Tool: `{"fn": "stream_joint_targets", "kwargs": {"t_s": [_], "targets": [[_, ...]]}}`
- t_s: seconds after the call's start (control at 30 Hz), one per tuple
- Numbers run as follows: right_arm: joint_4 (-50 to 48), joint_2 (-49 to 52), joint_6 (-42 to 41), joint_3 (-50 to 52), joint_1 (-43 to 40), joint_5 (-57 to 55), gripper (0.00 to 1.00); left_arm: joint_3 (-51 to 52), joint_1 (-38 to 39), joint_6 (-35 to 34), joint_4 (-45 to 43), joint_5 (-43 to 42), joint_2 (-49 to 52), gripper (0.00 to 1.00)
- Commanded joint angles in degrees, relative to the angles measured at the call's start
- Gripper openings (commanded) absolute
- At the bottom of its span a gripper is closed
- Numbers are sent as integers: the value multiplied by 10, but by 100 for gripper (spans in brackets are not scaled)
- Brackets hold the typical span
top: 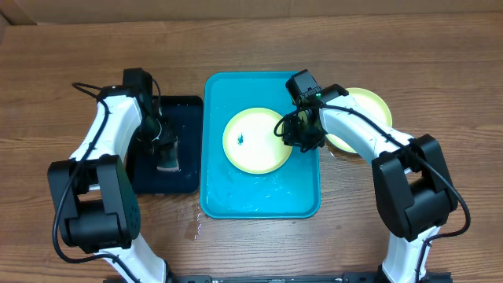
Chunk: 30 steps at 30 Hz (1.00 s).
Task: Clean dirty plates on tray and stack at the side
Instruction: 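Lower the left gripper into the black tray and grasp the sponge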
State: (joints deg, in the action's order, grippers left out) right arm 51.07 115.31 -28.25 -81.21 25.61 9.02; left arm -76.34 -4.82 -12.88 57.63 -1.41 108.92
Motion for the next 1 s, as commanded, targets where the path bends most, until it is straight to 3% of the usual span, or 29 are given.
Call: {"fn": "stream_joint_targets", "kwargs": {"t_s": [0.0,0.37,0.47,0.6,0.83,0.97], "targets": [[-2,-23,1,2,2,1,35,24,9,16,-19,2,5,29],[-2,-23,1,2,2,1,35,39,29,44,-40,4,5,24],[-2,-23,1,2,2,1,48,39,30,43,-41,6,5,25],[-2,-23,1,2,2,1,51,42,30,43,-41,6,5,24],[-2,-23,-1,2,4,1,41,66,30,43,-63,24,5,21],[-4,-23,-2,2,5,1,28,68,30,43,-66,24,5,14]]}}
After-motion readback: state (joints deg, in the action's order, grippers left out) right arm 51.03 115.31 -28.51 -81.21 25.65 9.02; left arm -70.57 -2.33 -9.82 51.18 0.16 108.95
